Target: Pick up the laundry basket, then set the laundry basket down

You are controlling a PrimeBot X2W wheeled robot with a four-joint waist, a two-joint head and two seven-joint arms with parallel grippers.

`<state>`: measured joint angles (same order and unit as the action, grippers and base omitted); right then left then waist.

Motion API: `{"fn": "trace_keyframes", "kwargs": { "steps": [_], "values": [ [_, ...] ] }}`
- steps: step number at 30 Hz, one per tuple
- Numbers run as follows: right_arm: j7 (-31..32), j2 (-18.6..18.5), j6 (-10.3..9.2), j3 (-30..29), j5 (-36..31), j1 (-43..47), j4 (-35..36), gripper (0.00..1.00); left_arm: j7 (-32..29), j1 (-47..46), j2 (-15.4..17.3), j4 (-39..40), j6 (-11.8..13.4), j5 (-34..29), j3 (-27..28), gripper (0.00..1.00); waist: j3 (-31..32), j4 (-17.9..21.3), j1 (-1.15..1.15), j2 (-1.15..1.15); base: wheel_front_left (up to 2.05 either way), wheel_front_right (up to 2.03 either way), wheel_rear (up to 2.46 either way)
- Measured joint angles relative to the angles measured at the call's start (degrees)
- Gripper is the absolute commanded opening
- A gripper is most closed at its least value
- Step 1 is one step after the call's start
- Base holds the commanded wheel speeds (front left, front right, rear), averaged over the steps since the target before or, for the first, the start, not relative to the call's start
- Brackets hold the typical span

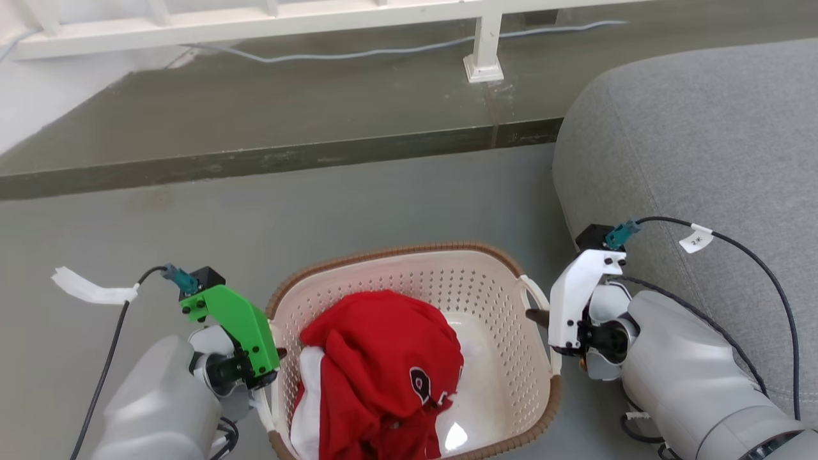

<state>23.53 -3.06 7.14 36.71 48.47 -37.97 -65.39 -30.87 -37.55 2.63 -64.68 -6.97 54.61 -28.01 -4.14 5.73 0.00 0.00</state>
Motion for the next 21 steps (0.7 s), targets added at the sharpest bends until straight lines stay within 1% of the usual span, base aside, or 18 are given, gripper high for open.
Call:
{"fn": "trace_keyframes", "kwargs": {
  "steps": [6,21],
  "values": [
    [0.51,0.00,0.00,0.53,0.45,0.89,-0.05,0.00,-0.09,0.89,-0.01,-0.21,0.00,0.62,-0.13,0.00,1.01,-0.09,0.00,0.00,0.00,0.00,0.00],
    [0.73,-0.03,0.00,1.18,1.12,0.92,0.02,0.00,-0.09,1.16,-0.02,-0.21,0.00,1.11,-0.90,0.00,1.29,-0.09,0.00,0.00,0.00,0.00,0.00]
  ]
}}
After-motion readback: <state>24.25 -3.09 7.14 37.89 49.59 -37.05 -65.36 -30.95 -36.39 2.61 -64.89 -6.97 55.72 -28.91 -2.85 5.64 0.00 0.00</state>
